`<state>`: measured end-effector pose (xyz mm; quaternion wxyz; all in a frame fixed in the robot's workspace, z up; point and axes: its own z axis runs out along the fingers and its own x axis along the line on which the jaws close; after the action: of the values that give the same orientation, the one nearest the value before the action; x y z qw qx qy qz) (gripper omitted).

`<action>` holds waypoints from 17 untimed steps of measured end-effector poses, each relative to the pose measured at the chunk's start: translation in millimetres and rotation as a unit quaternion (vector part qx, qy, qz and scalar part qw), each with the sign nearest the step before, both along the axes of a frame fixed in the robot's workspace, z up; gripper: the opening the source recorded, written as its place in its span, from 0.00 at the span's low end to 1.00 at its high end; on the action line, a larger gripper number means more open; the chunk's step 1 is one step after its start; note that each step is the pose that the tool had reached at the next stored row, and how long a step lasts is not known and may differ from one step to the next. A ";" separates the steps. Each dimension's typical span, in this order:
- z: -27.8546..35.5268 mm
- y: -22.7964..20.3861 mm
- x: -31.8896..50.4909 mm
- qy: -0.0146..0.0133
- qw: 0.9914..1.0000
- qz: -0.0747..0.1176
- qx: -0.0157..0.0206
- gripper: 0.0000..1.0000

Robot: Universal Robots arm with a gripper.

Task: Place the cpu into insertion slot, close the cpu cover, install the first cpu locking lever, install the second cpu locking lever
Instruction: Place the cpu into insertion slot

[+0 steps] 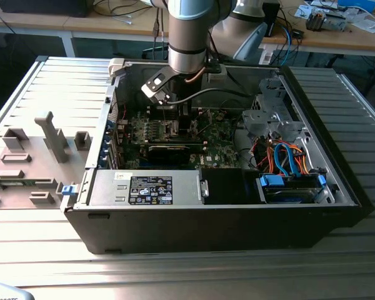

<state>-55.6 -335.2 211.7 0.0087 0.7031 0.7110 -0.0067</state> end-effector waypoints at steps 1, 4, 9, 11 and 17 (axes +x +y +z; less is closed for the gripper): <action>-0.9 0.6 -0.6 0.000 1.000 0.000 0.000 0.54; -3.9 2.2 -2.4 0.000 1.000 -0.001 0.000 0.54; -8.6 4.4 -3.6 0.000 1.000 -0.001 0.000 0.54; -9.8 4.7 -3.9 0.000 1.000 -0.002 0.000 0.54; -13.5 5.5 -4.1 0.000 1.000 -0.002 0.000 0.54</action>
<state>-59.7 -329.8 198.2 0.0087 0.7048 0.7093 -0.0069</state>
